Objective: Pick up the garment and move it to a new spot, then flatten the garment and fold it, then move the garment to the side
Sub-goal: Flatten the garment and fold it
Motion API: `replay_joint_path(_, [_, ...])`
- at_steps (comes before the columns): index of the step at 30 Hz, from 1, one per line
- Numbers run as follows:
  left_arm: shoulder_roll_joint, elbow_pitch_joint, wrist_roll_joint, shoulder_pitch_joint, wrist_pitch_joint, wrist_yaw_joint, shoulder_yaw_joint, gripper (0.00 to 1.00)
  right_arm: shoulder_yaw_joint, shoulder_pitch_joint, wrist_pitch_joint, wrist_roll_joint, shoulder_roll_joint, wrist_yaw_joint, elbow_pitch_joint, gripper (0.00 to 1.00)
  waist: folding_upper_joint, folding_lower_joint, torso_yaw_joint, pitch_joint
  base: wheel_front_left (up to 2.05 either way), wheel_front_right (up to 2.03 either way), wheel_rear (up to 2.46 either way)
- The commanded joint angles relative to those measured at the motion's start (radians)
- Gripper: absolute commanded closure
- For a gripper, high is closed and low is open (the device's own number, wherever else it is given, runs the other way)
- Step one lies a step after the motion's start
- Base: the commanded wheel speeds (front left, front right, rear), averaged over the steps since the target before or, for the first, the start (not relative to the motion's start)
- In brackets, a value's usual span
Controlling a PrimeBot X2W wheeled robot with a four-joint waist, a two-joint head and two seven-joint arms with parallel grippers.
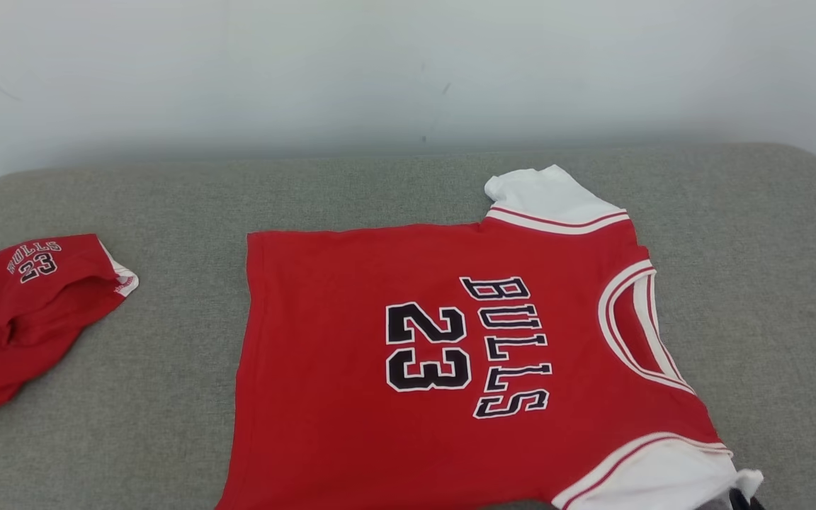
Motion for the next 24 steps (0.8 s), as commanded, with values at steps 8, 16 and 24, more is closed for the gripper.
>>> replay_joint_path(8, [-0.013,0.045,0.038,0.03,-0.003,-0.007,0.016,1.0,0.029,0.095,0.045,0.073,0.003,0.0,0.004,1.0,0.0001,0.0001,0.006,0.003,0.0,0.0,0.0])
replay_joint_path(16, [-0.013,0.075,0.079,-0.015,-0.004,-0.029,0.019,1.0,0.073,0.054,0.021,0.136,-0.017,0.0,0.018,1.0,0.0001,0.0001,-0.01,0.02,0.0,0.0,0.0])
replay_joint_path(24, [0.004,0.054,0.129,-0.099,0.004,-0.044,0.039,1.0,0.098,-0.115,0.053,0.227,-0.068,0.0,0.033,1.0,0.0001,0.0001,-0.031,0.04,0.0,0.0,0.0])
